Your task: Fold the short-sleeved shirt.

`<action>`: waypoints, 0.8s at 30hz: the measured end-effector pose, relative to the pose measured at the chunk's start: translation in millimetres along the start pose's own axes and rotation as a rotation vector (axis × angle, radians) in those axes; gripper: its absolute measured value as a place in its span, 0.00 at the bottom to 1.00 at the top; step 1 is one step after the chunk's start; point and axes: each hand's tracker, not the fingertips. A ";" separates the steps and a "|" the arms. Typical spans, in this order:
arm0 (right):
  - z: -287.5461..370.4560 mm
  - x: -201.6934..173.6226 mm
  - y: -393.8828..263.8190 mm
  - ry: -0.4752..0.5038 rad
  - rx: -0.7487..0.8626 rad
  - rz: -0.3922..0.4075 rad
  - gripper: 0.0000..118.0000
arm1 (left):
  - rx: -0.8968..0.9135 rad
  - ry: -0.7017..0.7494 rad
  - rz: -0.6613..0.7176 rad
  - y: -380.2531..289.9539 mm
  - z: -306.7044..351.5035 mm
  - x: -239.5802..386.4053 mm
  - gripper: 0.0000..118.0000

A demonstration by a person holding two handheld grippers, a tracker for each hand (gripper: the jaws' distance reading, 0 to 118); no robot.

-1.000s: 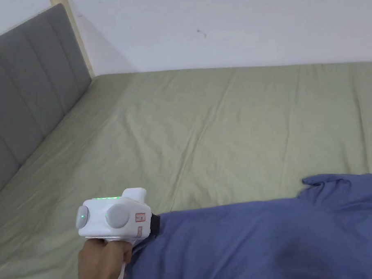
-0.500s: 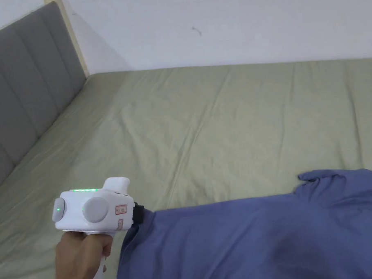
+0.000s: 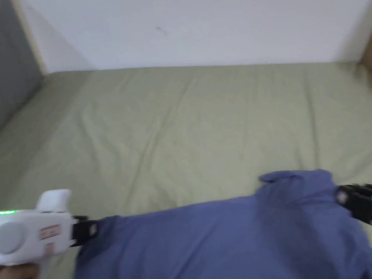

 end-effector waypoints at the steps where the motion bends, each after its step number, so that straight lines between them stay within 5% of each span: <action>1: -16.9 7.4 5.3 -0.014 -0.043 0.001 0.80 | 0.000 -0.003 -0.003 -0.8 2.2 1.7 0.00; 7: -109.9 49.5 27.6 -0.076 -0.214 0.084 0.80 | -0.005 -0.030 -0.034 -4.3 12.8 12.1 0.00; 16: -201.5 86.4 50.8 0.072 -0.377 -0.202 0.77 | -0.009 -0.052 -0.024 0.7 17.9 20.5 0.00; 17: -207.3 87.4 51.9 0.092 -0.400 -0.229 0.63 | -0.010 -0.054 -0.021 1.6 17.4 20.1 0.00; 19: -212.4 81.7 52.5 0.068 -0.414 -0.208 0.13 | -0.008 -0.061 -0.010 2.0 16.9 20.0 0.00; 21: -213.2 73.3 52.4 -0.012 -0.416 -0.112 0.08 | -0.011 -0.055 -0.009 3.0 16.0 18.7 0.00; 24: -201.6 66.4 53.0 0.040 -0.423 -0.124 0.08 | -0.010 -0.059 -0.001 4.4 18.5 18.6 0.00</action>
